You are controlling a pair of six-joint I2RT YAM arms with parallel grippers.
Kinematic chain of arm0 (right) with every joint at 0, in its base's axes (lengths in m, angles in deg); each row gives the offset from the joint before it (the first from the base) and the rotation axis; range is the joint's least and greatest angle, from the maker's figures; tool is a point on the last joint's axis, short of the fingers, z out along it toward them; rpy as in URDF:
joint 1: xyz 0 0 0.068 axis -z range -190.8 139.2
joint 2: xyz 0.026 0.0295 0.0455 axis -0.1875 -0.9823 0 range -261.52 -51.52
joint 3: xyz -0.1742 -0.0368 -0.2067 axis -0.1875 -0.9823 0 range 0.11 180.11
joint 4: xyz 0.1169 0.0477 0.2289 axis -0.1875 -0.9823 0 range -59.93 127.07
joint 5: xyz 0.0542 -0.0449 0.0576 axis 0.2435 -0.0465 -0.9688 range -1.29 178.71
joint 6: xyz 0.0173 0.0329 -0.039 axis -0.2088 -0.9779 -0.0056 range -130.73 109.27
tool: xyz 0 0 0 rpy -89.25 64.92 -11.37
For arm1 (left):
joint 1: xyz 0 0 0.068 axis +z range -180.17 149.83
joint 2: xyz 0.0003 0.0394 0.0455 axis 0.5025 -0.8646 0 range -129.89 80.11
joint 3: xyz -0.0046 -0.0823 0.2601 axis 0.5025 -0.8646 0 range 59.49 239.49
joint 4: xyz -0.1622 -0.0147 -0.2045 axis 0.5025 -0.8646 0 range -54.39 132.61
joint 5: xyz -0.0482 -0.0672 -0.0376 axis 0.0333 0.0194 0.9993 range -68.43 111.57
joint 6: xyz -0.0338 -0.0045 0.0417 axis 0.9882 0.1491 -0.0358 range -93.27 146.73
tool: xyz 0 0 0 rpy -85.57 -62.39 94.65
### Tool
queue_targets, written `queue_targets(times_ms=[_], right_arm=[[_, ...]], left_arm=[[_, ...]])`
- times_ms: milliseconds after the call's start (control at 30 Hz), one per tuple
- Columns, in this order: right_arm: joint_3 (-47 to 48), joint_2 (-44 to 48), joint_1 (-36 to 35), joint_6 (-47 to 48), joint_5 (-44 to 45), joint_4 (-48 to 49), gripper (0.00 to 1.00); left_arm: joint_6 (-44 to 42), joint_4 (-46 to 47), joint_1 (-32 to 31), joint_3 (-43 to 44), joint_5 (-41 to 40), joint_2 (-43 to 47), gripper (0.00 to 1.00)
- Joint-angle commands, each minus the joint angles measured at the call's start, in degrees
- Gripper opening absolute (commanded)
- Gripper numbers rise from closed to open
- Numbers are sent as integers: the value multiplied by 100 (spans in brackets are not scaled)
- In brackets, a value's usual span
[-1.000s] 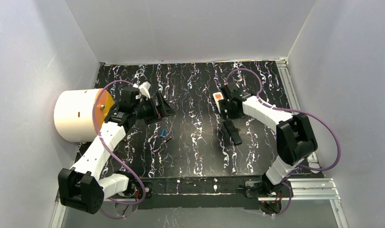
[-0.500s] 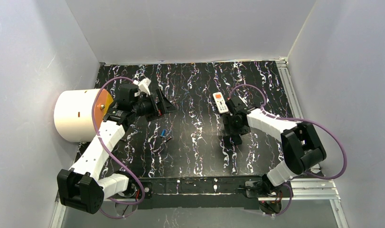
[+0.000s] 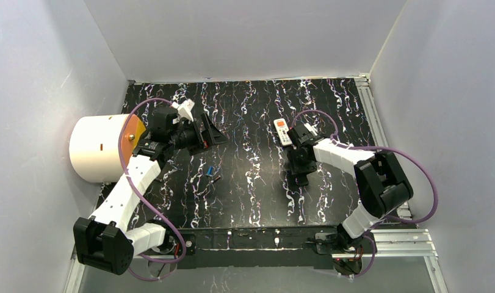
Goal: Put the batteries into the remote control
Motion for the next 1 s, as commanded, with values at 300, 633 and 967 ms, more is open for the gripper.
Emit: queue_targets(times_ms=[300,633,967], right_arm=[[-230,373,-40,-40,-742,253,21],[-935,1914,-41,-2556,-3762,3381,21],[-1108,1897,-317,-4465,-5356,6864,23]], left_arm=[[143,-138,25,-110,-164,24,99],[673,777,16,-543,586,-16,98],[1099,2206,-392,-456,1739,180,94]])
